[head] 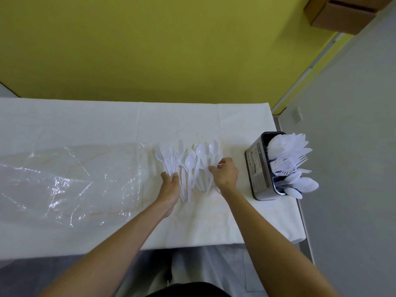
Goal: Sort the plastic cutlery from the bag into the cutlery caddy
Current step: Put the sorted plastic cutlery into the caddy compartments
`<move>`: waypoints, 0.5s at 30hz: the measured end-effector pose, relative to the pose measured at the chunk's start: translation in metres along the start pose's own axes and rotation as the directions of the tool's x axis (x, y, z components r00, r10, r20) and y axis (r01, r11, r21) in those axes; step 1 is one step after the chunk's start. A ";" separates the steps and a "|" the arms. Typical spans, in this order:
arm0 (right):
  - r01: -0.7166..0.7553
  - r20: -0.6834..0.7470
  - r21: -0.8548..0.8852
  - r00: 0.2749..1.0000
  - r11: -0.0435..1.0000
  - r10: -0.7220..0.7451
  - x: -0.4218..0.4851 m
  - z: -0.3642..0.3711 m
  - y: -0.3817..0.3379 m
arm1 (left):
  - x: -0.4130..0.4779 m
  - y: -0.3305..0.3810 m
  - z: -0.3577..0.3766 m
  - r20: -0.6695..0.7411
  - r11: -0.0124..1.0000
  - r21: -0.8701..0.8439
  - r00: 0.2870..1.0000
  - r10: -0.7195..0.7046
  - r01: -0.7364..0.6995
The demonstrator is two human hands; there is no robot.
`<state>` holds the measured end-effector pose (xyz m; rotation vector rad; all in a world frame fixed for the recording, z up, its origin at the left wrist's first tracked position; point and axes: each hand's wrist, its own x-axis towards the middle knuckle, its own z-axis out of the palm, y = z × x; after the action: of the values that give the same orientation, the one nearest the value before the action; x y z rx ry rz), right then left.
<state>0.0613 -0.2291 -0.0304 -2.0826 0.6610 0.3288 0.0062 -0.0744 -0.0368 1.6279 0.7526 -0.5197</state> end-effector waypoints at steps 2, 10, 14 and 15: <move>-0.013 -0.065 -0.002 0.998 1.000 0.013 0.005 -0.011 0.002 | 0.001 0.000 0.000 -0.001 0.999 -0.009 0.999 0.053 -0.053; 0.030 -0.133 -0.164 0.990 0.986 -0.053 0.008 -0.031 0.021 | 0.008 -0.004 0.008 -0.057 0.987 -0.141 0.996 0.065 -0.072; 0.157 -0.205 -0.331 0.951 0.931 -0.233 0.008 -0.017 0.019 | 0.008 -0.004 0.008 -0.062 0.979 -0.186 0.996 0.070 -0.080; 0.190 -0.171 -0.363 0.949 0.912 -0.266 0.008 -0.014 0.018 | 0.008 -0.004 0.008 -0.065 0.977 -0.196 0.995 0.073 -0.084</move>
<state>0.0578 -0.2515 -0.0383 -2.5303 0.5016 0.0832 0.0096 -0.0800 -0.0468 1.4844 0.7548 -0.3315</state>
